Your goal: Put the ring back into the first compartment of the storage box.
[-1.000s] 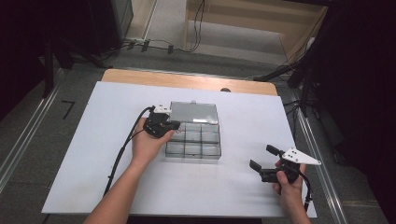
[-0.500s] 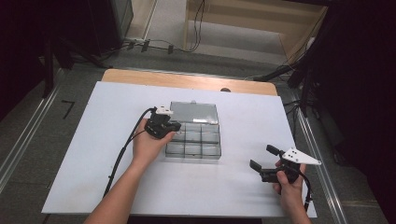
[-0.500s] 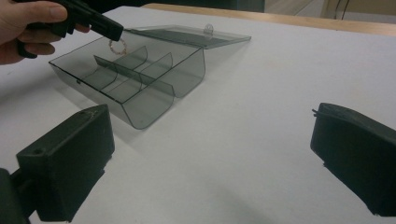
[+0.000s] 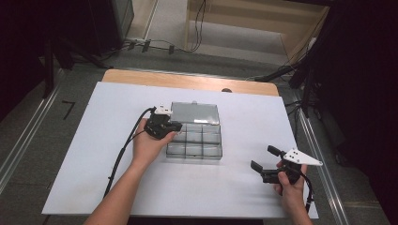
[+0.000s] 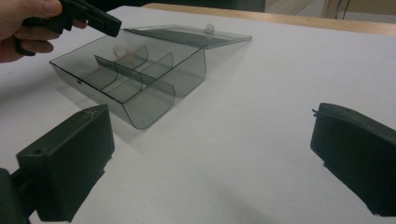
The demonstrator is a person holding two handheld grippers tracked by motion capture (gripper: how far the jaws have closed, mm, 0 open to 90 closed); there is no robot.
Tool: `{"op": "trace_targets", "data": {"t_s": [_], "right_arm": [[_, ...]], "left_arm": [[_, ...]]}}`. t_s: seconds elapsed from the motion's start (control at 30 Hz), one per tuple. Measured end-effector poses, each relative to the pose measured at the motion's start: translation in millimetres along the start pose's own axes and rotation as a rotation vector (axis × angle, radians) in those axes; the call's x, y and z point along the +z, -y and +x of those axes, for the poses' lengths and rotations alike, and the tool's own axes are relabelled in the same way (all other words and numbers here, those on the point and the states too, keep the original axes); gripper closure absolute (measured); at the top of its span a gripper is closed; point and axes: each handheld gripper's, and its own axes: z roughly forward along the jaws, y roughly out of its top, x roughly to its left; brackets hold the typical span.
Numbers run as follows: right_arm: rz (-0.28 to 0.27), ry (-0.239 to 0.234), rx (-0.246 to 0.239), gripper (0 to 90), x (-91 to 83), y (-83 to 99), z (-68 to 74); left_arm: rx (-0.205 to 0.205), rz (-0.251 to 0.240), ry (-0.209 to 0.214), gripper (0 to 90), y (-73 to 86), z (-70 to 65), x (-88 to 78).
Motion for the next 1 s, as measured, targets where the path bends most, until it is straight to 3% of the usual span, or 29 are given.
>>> {"op": "trace_targets", "data": {"t_s": [0.2,0.5,0.53,1.0], "right_arm": [[0.002,0.000,-0.002,0.0,0.5,0.1,0.1],[0.003,-0.004,-0.003,0.0,1.3,-0.3,1.3],[0.001,-0.004,-0.002,0.0,1.9,-0.7,1.9],[-0.002,-0.013,-0.007,0.0,5.5,-4.1,5.7]], "left_arm": [[-0.004,-0.018,0.012,74.0,-0.9,0.2,-3.3],[-0.036,-0.071,0.022,52.2,-1.2,2.6,-9.1],[-0.052,-0.081,0.027,45.8,-0.5,4.0,-11.1],[-0.091,-0.136,0.065,16.7,1.5,12.1,-22.1]]}}
